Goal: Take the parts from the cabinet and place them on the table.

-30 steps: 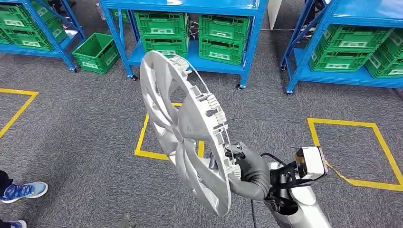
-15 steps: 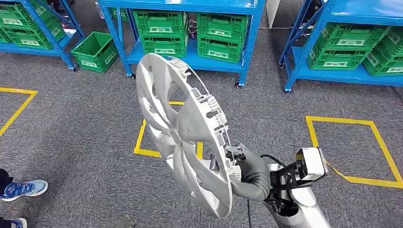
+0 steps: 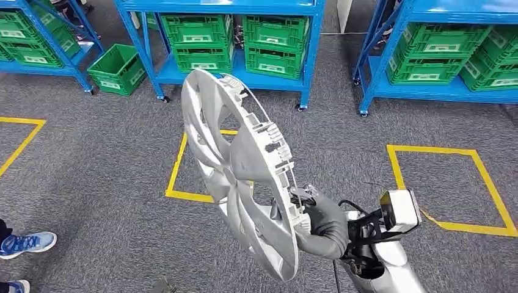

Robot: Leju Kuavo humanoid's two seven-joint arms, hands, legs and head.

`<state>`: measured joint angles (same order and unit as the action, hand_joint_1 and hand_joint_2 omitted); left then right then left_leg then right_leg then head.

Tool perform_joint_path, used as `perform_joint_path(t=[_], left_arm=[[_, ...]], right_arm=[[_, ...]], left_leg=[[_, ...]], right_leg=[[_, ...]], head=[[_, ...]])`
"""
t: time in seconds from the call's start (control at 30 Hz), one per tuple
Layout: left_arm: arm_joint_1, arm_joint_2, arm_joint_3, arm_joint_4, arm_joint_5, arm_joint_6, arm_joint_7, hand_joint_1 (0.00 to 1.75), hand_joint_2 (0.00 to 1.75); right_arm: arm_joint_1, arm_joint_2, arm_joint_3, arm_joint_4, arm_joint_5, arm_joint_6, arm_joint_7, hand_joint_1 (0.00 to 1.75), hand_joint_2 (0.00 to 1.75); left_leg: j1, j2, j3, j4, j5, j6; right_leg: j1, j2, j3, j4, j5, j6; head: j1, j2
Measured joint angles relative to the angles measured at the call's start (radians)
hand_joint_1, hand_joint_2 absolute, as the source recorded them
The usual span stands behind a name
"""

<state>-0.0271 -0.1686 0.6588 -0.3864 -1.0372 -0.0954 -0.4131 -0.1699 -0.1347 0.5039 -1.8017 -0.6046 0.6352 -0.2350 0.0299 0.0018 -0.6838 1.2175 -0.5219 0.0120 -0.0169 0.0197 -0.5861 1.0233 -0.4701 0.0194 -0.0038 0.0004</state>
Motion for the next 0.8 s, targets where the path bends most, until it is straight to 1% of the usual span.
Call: perform_joint_path(t=[0.03, 0.07, 0.1, 0.13, 0.17, 0.2, 0.23, 0.27, 0.3, 0.33, 0.37, 0.4, 0.43, 0.47, 0.5, 0.53, 0.57, 0.6, 0.63, 0.7, 0.73, 0.77, 0.8], left_arm=[[0.000, 0.000, 0.000, 0.000, 0.000, 0.000, 0.000, 0.00, 1.75], [0.000, 0.003, 0.000, 0.000, 0.000, 0.000, 0.000, 0.00, 1.75], [-0.001, 0.006, 0.000, -0.001, 0.000, 0.000, 0.000, 0.00, 1.75], [-0.001, 0.003, 0.000, -0.002, -0.001, 0.001, 0.000, 0.00, 1.75], [0.000, 0.003, 0.000, -0.002, -0.001, 0.000, 0.000, 0.00, 1.75], [0.000, 0.003, 0.000, -0.002, -0.001, 0.000, 0.000, 0.00, 1.75], [-0.001, 0.002, 0.000, -0.002, -0.001, 0.000, 0.000, 0.00, 1.75], [-0.002, 0.002, 0.000, -0.003, -0.001, 0.000, 0.000, 0.00, 1.75], [-0.002, 0.002, 0.000, -0.003, -0.001, 0.000, 0.000, 0.00, 1.75], [-0.002, 0.002, 0.000, -0.003, -0.001, 0.000, 0.000, 0.00, 1.75], [-0.001, 0.000, 0.000, -0.003, -0.001, 0.000, 0.000, 0.00, 1.75], [0.000, 0.000, 0.000, -0.003, -0.001, 0.000, 0.001, 0.00, 1.75], [0.001, 0.000, 0.000, -0.003, 0.000, 0.000, 0.001, 0.00, 1.75], [0.001, -0.001, 0.000, -0.003, 0.000, 0.000, 0.002, 0.00, 1.75], [0.001, -0.001, 0.000, -0.003, 0.000, 0.000, 0.003, 0.00, 1.75], [0.001, -0.002, 0.000, -0.003, 0.000, 0.000, 0.004, 0.00, 1.75], [0.001, -0.003, 0.001, -0.003, 0.000, -0.001, 0.005, 0.00, 1.75], [0.001, -0.003, 0.002, -0.003, 0.000, -0.002, 0.006, 0.00, 1.75], [0.001, -0.003, 0.003, -0.003, 0.000, -0.003, 0.006, 0.00, 1.75], [0.004, -0.005, 0.005, -0.003, 0.000, -0.006, 0.006, 0.00, 1.75], [0.004, -0.006, 0.006, -0.003, 0.000, -0.006, 0.006, 0.00, 1.75], [0.004, -0.005, 0.006, -0.003, 0.000, -0.006, 0.007, 0.00, 1.75], [0.004, -0.005, 0.007, -0.003, 0.000, -0.006, 0.007, 0.00, 1.75]], right_arm=[[0.000, 0.000, 0.000, 0.000, -0.002, 0.000, 0.001, 1.75, 1.75], [0.000, 0.001, 0.000, 0.000, -0.002, 0.000, 0.002, 1.75, 1.75], [-0.001, 0.003, 0.000, 0.000, -0.002, 0.000, 0.002, 1.75, 1.75], [-0.001, 0.003, 0.000, 0.000, -0.003, 0.000, 0.002, 1.75, 1.75], [-0.001, 0.005, 0.001, 0.000, -0.003, 0.000, 0.003, 1.75, 1.75], [-0.001, 0.006, 0.001, 0.000, -0.003, 0.000, 0.004, 1.75, 1.75], [-0.001, 0.006, 0.001, -0.003, -0.003, 0.000, 0.005, 1.75, 1.75], [0.000, 0.005, 0.001, -0.003, -0.003, 0.000, 0.006, 1.75, 1.75], [-0.005, 0.005, 0.002, -0.003, -0.002, 0.000, 0.006, 1.75, 1.75], [-0.007, 0.005, 0.002, -0.003, 0.002, -0.001, 0.007, 1.75, 1.75], [-0.005, 0.004, 0.002, -0.003, 0.005, -0.003, 0.007, 1.75, 1.75], [-0.004, 0.004, 0.002, -0.003, 0.009, -0.003, 0.008, 1.75, 1.75], [-0.004, 0.003, 0.002, -0.002, 0.011, -0.003, 0.009, 1.75, 1.75], [-0.003, 0.003, 0.003, -0.002, 0.013, -0.003, 0.010, 1.75, 1.75], [-0.003, 0.003, 0.003, -0.002, 0.014, -0.004, 0.010, 1.75, 1.75], [-0.004, 0.003, 0.003, -0.002, 0.016, -0.005, 0.010, 1.75, 1.75], [-0.006, 0.003, 0.003, -0.002, 0.024, -0.007, 0.008, 1.75, 1.75], [-0.007, 0.003, 0.003, -0.002, 0.032, -0.009, 0.006, 1.75, 1.75], [-0.007, 0.003, 0.002, -0.002, 0.037, -0.010, 0.005, 1.75, 1.75], [-0.007, 0.003, 0.003, -0.002, 0.045, -0.010, -0.002, 1.75, 1.75], [-0.007, 0.003, 0.003, -0.002, 0.049, -0.010, -0.004, 1.75, 1.75], [-0.008, 0.003, 0.003, -0.002, 0.053, -0.010, -0.007, 1.75, 1.75], [-0.008, 0.003, 0.003, -0.002, 0.056, -0.010, -0.010, 1.75, 1.75]], left_leg=[[-0.007, -0.008, 0.051, -0.090, 0.038, 0.016], [-0.016, -0.024, 0.092, -0.167, 0.054, 0.036], [-0.016, -0.022, 0.101, -0.175, 0.040, 0.042], [-0.027, -0.019, 0.099, -0.182, 0.045, 0.043], [-0.030, -0.018, 0.098, -0.184, 0.046, 0.046], [-0.034, -0.016, 0.099, -0.187, 0.049, 0.048], [-0.033, -0.013, 0.107, -0.208, 0.059, 0.050], [-0.021, -0.004, 0.120, -0.233, 0.074, 0.042], [-0.022, -0.004, 0.122, -0.243, 0.079, 0.046], [-0.022, -0.002, 0.119, -0.243, 0.082, 0.048], [-0.023, 0.001, 0.117, -0.242, 0.082, 0.048], [-0.024, 0.003, 0.114, -0.242, 0.082, 0.048], [-0.025, 0.004, 0.111, -0.240, 0.083, 0.047], [-0.025, 0.005, 0.111, -0.238, 0.083, 0.046], [-0.024, 0.005, 0.110, -0.236, 0.083, 0.045], [-0.024, 0.004, 0.110, -0.232, 0.081, 0.043], [-0.025, 0.004, 0.109, -0.226, 0.078, 0.038], [-0.033, 0.003, 0.104, -0.219, 0.074, 0.031], [-0.033, 0.004, 0.101, -0.216, 0.075, 0.027], [-0.030, 0.004, 0.098, -0.218, 0.080, 0.017], [-0.029, 0.003, 0.097, -0.217, 0.080, 0.013], [-0.025, 0.001, 0.091, -0.206, 0.069, 0.006], [-0.026, -0.001, 0.083, -0.183, 0.050, 0.000]], right_leg=[[0.004, 0.004, 0.002, 0.000, 0.000, 0.000], [-0.002, 0.006, 0.002, -0.001, 0.001, 0.000], [0.008, 0.007, -0.002, -0.001, 0.004, 0.004], [-0.001, 0.007, -0.005, -0.001, 0.005, 0.006], [-0.005, 0.007, -0.005, -0.003, 0.007, 0.011], [-0.005, 0.008, -0.005, -0.006, 0.011, 0.017], [0.002, 0.010, 0.001, -0.016, 0.016, 0.025], [-0.001, 0.000, -0.009, -0.003, 0.004, 0.022], [0.002, -0.005, -0.030, 0.038, -0.023, 0.017], [0.001, -0.006, -0.065, 0.112, -0.057, 0.012], [0.000, -0.006, -0.098, 0.184, -0.085, 0.011], [-0.001, -0.006, -0.132, 0.260, -0.110, 0.013], [-0.001, -0.007, -0.143, 0.286, -0.111, 0.021], [-0.002, -0.009, -0.128, 0.262, -0.098, 0.030], [-0.004, -0.010, -0.092, 0.197, -0.071, 0.040], [-0.006, -0.014, -0.036, 0.094, -0.033, 0.050], [-0.007, -0.022, 0.016, -0.001, -0.005, 0.054], [0.000, -0.025, 0.026, -0.023, -0.010, 0.038], [-0.001, -0.021, 0.027, -0.027, -0.003, 0.024], [0.004, -0.019, 0.024, -0.025, 0.000, 0.014], [0.001, -0.019, 0.023, -0.028, 0.004, 0.007], [-0.011, -0.020, 0.025, -0.032, 0.007, 0.002], [-0.011, -0.020, 0.025, -0.032, 0.008, -0.002]], head=[[0.000, 0.000], [0.000, 0.000], [0.005, 0.000], [0.000, 0.000], [-0.002, 0.000], [-0.003, 0.000], [-0.003, 0.000], [-0.001, 0.000], [0.001, 0.000], [0.000, 0.000], [0.000, 0.000], [0.000, 0.000], [0.000, 0.000], [0.000, 0.000], [0.000, 0.000], [0.000, 0.000], [0.000, 0.000], [-0.001, 0.000], [-0.002, 0.000], [-0.002, 0.000], [-0.002, 0.000], [-0.002, 0.000], [-0.003, 0.000]])
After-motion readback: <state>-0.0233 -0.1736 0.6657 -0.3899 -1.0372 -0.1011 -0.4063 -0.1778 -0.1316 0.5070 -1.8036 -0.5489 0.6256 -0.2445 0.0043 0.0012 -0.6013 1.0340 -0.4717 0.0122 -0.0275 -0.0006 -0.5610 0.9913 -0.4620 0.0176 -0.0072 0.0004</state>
